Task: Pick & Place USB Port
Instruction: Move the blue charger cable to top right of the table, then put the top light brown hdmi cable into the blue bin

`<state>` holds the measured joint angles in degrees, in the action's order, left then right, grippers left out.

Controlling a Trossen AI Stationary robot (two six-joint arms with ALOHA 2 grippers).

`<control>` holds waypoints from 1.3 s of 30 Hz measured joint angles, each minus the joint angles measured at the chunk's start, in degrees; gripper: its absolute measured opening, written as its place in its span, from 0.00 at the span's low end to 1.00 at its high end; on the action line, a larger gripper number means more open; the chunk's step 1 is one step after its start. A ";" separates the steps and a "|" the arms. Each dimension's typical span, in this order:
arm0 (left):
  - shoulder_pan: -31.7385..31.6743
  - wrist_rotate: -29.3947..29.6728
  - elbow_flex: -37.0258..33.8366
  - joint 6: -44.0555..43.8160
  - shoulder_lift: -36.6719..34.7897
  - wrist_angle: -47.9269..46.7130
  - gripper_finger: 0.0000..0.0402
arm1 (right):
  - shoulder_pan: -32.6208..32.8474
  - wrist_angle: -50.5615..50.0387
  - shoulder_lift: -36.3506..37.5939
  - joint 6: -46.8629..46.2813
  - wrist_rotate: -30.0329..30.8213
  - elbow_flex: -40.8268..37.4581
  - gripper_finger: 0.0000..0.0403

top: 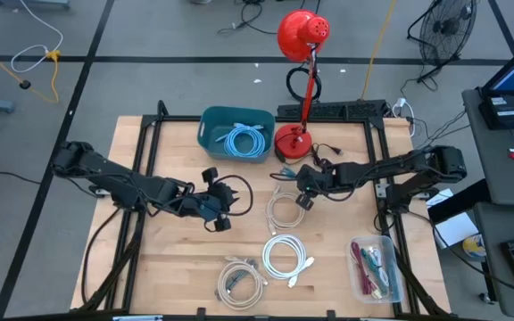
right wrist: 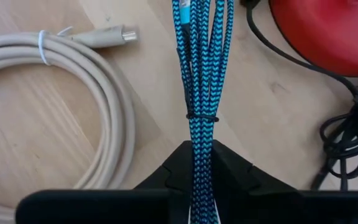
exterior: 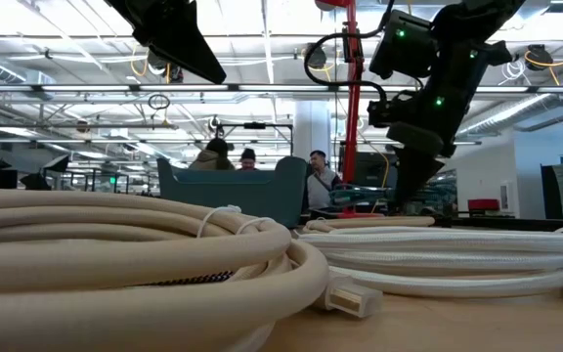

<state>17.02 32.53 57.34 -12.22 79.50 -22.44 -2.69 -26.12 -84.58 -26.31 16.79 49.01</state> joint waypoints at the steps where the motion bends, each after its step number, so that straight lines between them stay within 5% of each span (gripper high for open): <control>1: 0.00 0.00 0.00 0.00 0.00 0.00 0.21 | 0.02 -0.02 0.00 0.32 -0.13 0.00 0.10; 19: 0.00 -0.04 0.00 -0.03 0.00 0.00 0.21 | 0.02 2.54 1.75 6.01 0.95 0.05 0.34; 24: 0.00 -0.07 0.00 -0.01 0.00 0.00 0.21 | 1.16 6.61 4.36 12.33 -6.74 0.13 0.35; 30: 0.00 -0.07 0.00 0.01 0.00 0.08 0.21 | 6.78 6.85 2.78 13.45 -18.47 0.13 0.35; 35: 0.00 -0.07 0.00 0.01 0.00 0.33 0.21 | 13.56 8.54 -1.64 14.67 -19.73 0.11 0.35; 39: 0.00 -0.08 0.00 0.03 0.00 0.71 0.21 | 16.90 9.83 -3.86 16.39 -15.11 0.11 0.35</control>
<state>17.02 32.45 57.34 -12.19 79.50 -21.73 14.20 -16.29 -88.43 -9.92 1.67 49.12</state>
